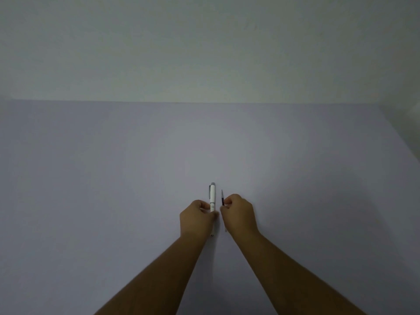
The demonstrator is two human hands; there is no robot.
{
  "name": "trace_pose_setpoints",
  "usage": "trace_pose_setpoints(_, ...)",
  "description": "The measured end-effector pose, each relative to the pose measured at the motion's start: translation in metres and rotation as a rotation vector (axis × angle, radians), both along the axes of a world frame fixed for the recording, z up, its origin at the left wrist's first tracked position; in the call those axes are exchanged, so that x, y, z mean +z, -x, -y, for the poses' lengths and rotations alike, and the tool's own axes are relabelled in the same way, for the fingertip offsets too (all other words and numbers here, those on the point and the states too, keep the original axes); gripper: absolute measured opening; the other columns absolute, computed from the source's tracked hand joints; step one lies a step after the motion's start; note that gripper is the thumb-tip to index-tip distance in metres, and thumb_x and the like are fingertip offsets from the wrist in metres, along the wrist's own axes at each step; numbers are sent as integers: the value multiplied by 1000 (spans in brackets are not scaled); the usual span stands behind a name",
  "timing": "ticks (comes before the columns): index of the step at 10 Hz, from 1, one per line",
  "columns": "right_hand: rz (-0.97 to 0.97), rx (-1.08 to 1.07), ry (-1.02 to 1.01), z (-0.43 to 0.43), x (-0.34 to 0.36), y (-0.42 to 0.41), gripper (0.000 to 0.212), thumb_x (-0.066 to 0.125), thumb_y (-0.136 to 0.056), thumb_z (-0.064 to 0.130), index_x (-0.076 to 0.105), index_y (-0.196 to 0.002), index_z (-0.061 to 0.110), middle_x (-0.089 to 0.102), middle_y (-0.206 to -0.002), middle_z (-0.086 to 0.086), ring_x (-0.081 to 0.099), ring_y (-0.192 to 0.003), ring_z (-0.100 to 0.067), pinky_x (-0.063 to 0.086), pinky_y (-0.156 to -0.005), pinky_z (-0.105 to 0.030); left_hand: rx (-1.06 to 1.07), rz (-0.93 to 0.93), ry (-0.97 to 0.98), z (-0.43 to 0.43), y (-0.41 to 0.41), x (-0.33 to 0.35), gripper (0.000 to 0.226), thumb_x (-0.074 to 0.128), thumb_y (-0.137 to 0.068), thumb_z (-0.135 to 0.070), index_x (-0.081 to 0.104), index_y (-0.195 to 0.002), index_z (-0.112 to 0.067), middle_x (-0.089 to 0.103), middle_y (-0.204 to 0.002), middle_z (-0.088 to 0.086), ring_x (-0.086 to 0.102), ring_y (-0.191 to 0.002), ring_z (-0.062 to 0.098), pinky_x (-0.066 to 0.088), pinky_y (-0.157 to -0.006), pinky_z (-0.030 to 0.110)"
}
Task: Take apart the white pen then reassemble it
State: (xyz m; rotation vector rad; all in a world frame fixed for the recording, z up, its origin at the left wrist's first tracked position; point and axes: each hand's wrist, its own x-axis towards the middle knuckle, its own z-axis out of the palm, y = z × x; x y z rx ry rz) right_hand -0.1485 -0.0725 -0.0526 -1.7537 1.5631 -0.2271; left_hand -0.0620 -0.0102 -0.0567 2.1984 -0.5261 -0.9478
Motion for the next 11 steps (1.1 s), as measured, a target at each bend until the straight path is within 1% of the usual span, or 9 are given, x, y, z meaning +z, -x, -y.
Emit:
trace_pose_setpoints(1,6,-6,-2,0,0,1,21,58,-87,14,62,-106,7,68,-106,-11,63,-95,-25,49,-77,-29,-2,7,1,0,0,-1,13,70,-81,-21,66,-91,-13,63,-73,-4,56,-62,4,40,-52,13)
trace_pose_setpoints(3,19,-6,4,-2,0,4,21,60,-86,17,62,-104,7,68,-104,-10,63,-93,-24,46,-75,-26,4,17,10,-1,0,-1,14,71,-81,-23,64,-90,-15,62,-74,-5,56,-62,4,40,-52,12)
trace_pose_setpoints(5,26,-9,5,-4,1,5,22,61,-86,18,61,-105,7,68,-104,-11,64,-93,-24,48,-76,-26,1,33,2,-2,-1,-1,19,71,-80,-26,62,-93,-15,64,-82,-1,60,-71,12,42,-55,13)
trace_pose_setpoints(6,28,-6,3,-5,2,5,23,61,-86,18,61,-106,7,68,-105,-11,63,-94,-24,49,-78,-28,0,39,-1,-2,-1,-2,19,70,-82,-25,63,-95,-14,64,-84,0,60,-71,12,41,-54,12)
trace_pose_setpoints(8,36,-6,10,-7,0,7,19,60,-86,18,62,-103,8,68,-101,-10,63,-89,-22,49,-75,-27,5,35,4,-1,-1,-3,19,69,-82,-24,64,-97,-13,66,-84,2,61,-73,13,43,-57,14)
trace_pose_setpoints(9,45,-6,11,-7,0,7,20,61,-86,19,62,-103,8,68,-100,-10,63,-89,-22,49,-74,-27,-6,45,11,-2,-2,-5,22,70,-82,-26,63,-98,-13,66,-86,2,62,-75,14,46,-62,18)
trace_pose_setpoints(10,55,-16,-10,-8,1,8,19,59,-87,23,62,-99,8,68,-97,-10,63,-87,-23,49,-72,-28,-9,36,2,-3,-3,-1,28,70,-81,-31,60,-100,-14,63,-88,0,60,-77,14,45,-66,21)
trace_pose_setpoints(11,40,-60,54,-6,6,8,24,47,-93,26,63,-95,7,68,-95,-11,62,-84,-25,45,-67,-28,13,52,16,-5,-4,5,27,61,-87,-32,59,-105,-12,61,-87,-1,56,-74,11,44,-68,23)
